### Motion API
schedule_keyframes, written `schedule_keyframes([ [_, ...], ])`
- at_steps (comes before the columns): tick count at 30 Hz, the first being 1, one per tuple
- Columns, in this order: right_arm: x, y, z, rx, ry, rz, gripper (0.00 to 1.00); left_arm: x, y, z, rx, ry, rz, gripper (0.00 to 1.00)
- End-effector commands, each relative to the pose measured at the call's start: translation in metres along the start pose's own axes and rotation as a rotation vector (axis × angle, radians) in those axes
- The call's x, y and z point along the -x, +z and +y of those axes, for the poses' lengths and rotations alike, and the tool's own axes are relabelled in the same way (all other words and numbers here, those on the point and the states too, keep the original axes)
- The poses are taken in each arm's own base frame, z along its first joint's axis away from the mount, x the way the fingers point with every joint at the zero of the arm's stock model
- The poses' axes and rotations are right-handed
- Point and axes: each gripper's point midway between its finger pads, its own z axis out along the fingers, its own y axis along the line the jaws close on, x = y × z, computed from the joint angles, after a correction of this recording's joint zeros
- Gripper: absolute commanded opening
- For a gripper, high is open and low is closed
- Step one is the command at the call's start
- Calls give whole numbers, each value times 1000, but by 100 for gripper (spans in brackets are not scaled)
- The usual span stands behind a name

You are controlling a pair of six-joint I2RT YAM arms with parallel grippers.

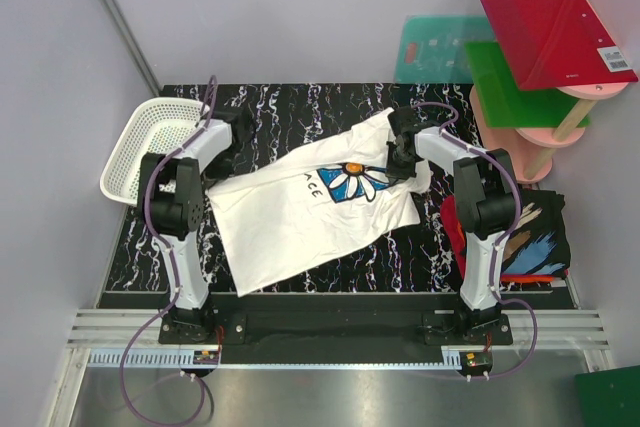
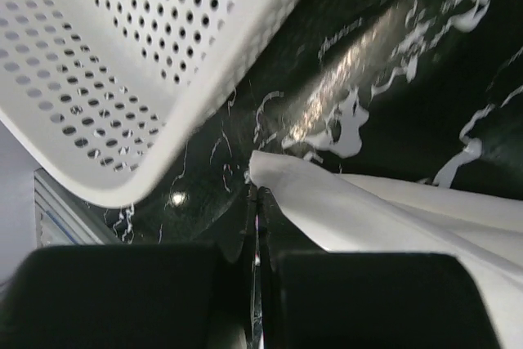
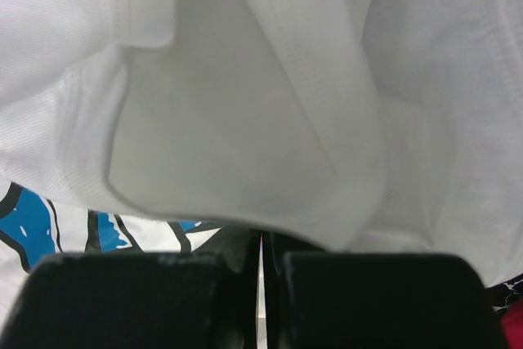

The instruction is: Fold and stack the t-shirts

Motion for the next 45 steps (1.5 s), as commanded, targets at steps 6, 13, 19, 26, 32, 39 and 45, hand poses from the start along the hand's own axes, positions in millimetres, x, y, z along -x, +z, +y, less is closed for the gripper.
schedule_keyframes([
  [6, 0, 5, -9, -63, -26, 10, 0, -10, -81, 3, -172, -55, -173, 0],
  [13, -3, 7, -9, -59, -29, 17, 0, -71, -81, -18, -223, 63, -102, 0],
  [19, 1, 6, -7, -52, -35, 10, 0, -111, -72, -22, -237, 115, -26, 25],
  [26, 0, 9, -2, -33, -36, 20, 0, -91, -106, -5, -340, -25, -153, 99],
  [32, -2, 14, 0, -20, -39, 33, 0, -73, -107, 3, -412, -194, -244, 72],
  [39, -6, 16, 1, -6, -45, 40, 0, -72, -62, -17, -445, -272, -73, 39],
  [45, -9, 15, 5, 19, -50, 45, 0, -72, -41, -30, -442, -276, -8, 60],
])
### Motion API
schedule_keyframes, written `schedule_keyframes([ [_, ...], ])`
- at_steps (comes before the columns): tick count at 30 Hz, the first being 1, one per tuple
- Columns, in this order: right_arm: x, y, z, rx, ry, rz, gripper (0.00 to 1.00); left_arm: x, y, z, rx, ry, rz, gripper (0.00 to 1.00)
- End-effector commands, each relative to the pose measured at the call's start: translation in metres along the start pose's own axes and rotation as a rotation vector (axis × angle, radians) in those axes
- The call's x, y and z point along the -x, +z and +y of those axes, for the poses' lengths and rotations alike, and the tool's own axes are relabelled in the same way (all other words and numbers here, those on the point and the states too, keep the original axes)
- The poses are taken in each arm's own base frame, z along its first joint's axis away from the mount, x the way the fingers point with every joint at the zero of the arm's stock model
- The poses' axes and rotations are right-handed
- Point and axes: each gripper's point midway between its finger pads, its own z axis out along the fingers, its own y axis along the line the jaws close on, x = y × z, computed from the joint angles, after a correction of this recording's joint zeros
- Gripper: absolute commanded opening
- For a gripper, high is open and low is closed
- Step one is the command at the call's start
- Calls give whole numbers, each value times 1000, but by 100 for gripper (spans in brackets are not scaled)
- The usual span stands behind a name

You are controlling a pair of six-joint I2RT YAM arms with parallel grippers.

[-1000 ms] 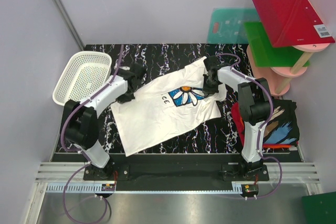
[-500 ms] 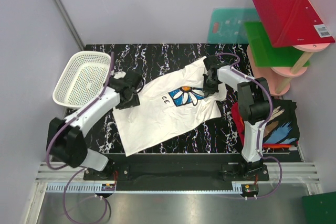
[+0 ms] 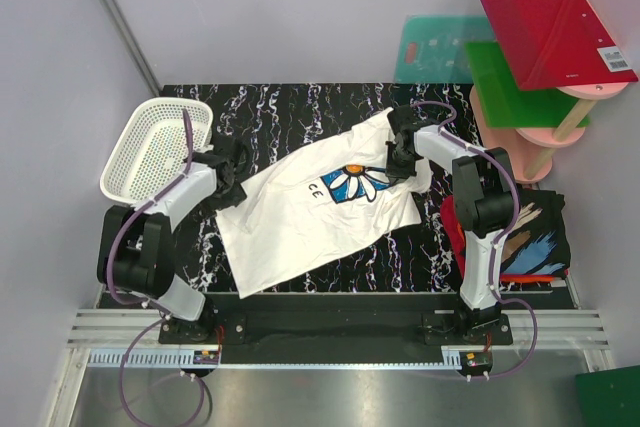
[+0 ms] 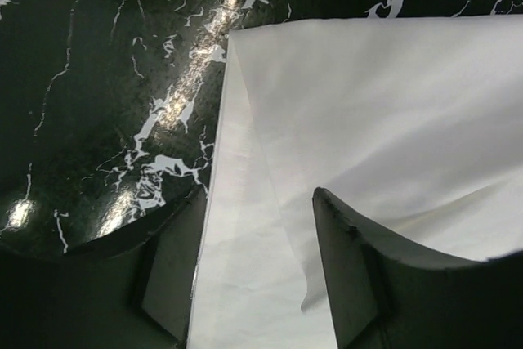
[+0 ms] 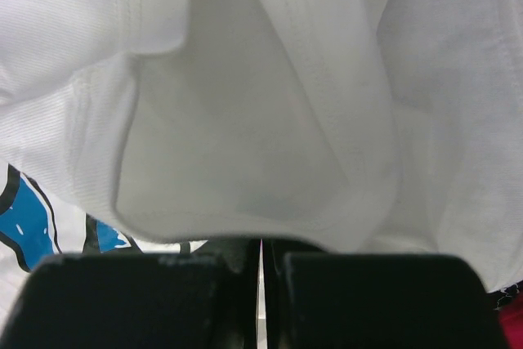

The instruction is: Fold and stack the t-shirts

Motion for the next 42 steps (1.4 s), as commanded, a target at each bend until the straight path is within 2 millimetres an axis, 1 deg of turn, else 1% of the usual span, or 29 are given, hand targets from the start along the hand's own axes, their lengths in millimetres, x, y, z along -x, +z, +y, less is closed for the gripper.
schedule_keyframes([
  [1, -8, 14, 5, 24, -21, 24, 0, 9, 8, -20, -77, -39, 1, 60],
  [4, -10, 14, 5, 24, -22, 27, 0, 9, 17, -24, -73, -35, 19, 56],
  [5, -10, 15, 5, 26, -22, 26, 0, 6, 24, -24, -54, -27, 38, 55],
  [6, -10, 14, 6, 29, -22, 26, 0, 9, 26, -27, -57, -27, 41, 53],
  [8, -10, 15, 6, 29, -22, 27, 0, 4, 36, -27, -33, -16, 66, 52],
  [9, -10, 15, 5, 27, -22, 27, 0, 5, 38, -30, -34, -12, 70, 52],
  [13, -11, 15, 5, 26, -27, 26, 0, -1, 52, -29, 4, -2, 97, 53],
  [15, -12, 16, 4, 25, -24, 31, 0, 0, 55, -31, -2, -1, 94, 50],
  [16, -13, 17, 4, 24, -27, 34, 0, 0, 57, -31, 2, 0, 94, 42],
  [17, -15, 18, 3, 23, -27, 38, 0, 0, 58, -31, 4, -1, 96, 31],
  [18, -14, 17, 4, 25, -28, 37, 0, 1, 58, -32, 6, 0, 97, 15],
  [19, -14, 18, 4, 25, -27, 36, 0, 1, 60, -32, 9, 0, 100, 0],
  [23, -14, 18, 3, 22, -27, 36, 0, 6, 60, -28, 29, -4, 86, 0],
  [25, -14, 18, 4, 23, -28, 37, 0, 15, 58, -23, 42, -16, 64, 0],
  [28, -16, 20, 3, 20, -27, 44, 0, 34, 50, -15, 72, -21, 22, 0],
  [29, -16, 21, 3, 18, -24, 45, 0, 44, 45, -10, 99, -21, 0, 0],
  [31, -18, 22, 1, 11, -21, 50, 0, 57, 37, -3, 125, -18, -28, 0],
  [32, -17, 21, 0, 5, -19, 46, 0, 68, 31, 2, 145, -21, -49, 0],
  [35, -17, 22, -1, -3, -16, 43, 0, 83, 22, 8, 163, -11, -72, 0],
  [37, -16, 22, -1, -2, -16, 41, 0, 91, 21, 11, 181, -15, -87, 0],
  [39, -16, 21, -1, -2, -16, 41, 0, 93, 27, 13, 195, -4, -71, 0],
  [40, -17, 21, -1, -1, -19, 43, 0, 95, 27, 13, 200, -5, -66, 1],
  [41, -16, 21, -1, -3, -21, 43, 0, 95, 30, 14, 198, 9, -51, 6],
  [42, -16, 22, -5, -25, -23, 37, 0, 92, 35, 13, 198, 18, -31, 21],
])
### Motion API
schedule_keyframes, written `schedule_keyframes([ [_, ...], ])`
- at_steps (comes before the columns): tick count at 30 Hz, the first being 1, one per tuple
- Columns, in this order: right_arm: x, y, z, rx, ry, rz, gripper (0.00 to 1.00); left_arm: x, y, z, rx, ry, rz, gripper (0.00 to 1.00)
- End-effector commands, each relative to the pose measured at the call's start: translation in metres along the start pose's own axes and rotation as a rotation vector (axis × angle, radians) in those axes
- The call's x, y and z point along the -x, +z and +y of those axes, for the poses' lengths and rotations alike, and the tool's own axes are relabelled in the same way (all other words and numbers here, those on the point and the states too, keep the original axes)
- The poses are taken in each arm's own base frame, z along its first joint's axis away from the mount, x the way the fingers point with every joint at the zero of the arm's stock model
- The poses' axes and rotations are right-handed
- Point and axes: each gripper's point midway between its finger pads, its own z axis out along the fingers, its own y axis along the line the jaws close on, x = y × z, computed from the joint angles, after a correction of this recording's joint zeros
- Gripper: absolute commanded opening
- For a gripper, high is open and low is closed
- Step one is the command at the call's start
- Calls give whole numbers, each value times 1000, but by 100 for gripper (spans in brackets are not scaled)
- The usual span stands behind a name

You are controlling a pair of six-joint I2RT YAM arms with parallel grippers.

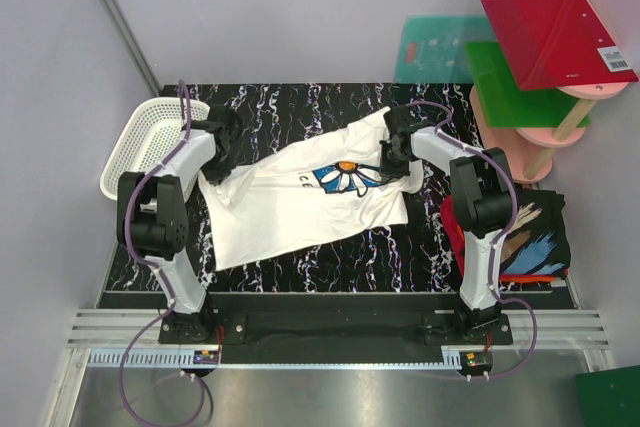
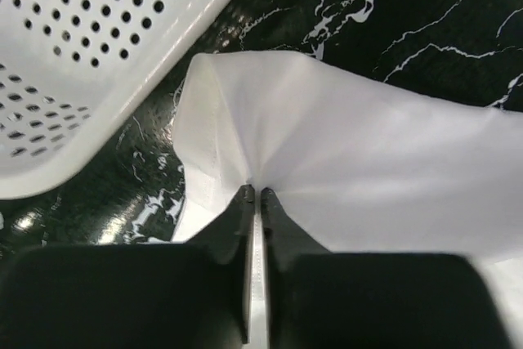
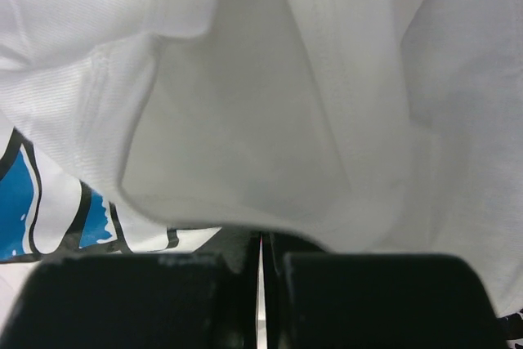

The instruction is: Fold and stack the t-shirts

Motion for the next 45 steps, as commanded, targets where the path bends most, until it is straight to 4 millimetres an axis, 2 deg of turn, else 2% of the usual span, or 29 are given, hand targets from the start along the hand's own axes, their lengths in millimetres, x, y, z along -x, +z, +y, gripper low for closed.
schedule_keyframes([
  [1, -18, 17, -26, -105, -10, 52, 0, 18, 13, 27, 125, 49, -9, 25],
  [3, -18, 16, -26, -107, -11, 55, 0, 15, 19, 27, 132, 58, 10, 29],
  [6, -19, 17, -26, -106, -11, 57, 0, 11, 27, 24, 134, 65, 31, 28],
  [7, -19, 17, -26, -106, -13, 57, 0, 10, 28, 25, 139, 66, 32, 16],
  [9, -18, 16, -26, -107, -13, 55, 0, 8, 32, 25, 149, 65, 37, 1],
  [13, -18, 15, -24, -102, -11, 54, 0, 2, 34, 24, 133, 73, 59, 0],
  [16, -18, 14, -24, -98, -9, 54, 0, -2, 30, 20, 93, 72, 72, 26],
  [17, -18, 14, -24, -98, -11, 54, 0, -2, 24, 19, 73, 66, 64, 43],
  [19, -18, 15, -24, -96, -11, 57, 0, -8, 25, 19, 46, 59, 66, 50],
  [22, -19, 16, -23, -90, -12, 60, 0, -13, 27, 18, 25, 54, 63, 50],
  [23, -19, 17, -23, -91, -12, 62, 0, -17, 31, 18, 30, 58, 78, 49],
  [26, -19, 17, -23, -91, -12, 63, 0, -22, 41, 14, 38, 61, 101, 36],
  [29, -19, 14, -23, -90, -12, 59, 0, -24, 50, 9, 37, 64, 111, 6],
  [30, -18, 14, -23, -90, -12, 57, 0, -22, 52, 7, 36, 63, 112, 0],
  [34, -20, 14, -23, -89, -15, 61, 0, -19, 53, 11, 60, 66, 97, 0],
  [39, -22, 16, -25, -92, -15, 65, 0, -5, 37, 21, 74, 46, 28, 0],
  [44, -25, 16, -21, -69, -13, 77, 0, 4, 27, 19, 51, 33, 7, 0],
  [45, -25, 17, -20, -69, -14, 76, 0, 4, 26, 15, 32, 32, 16, 5],
])
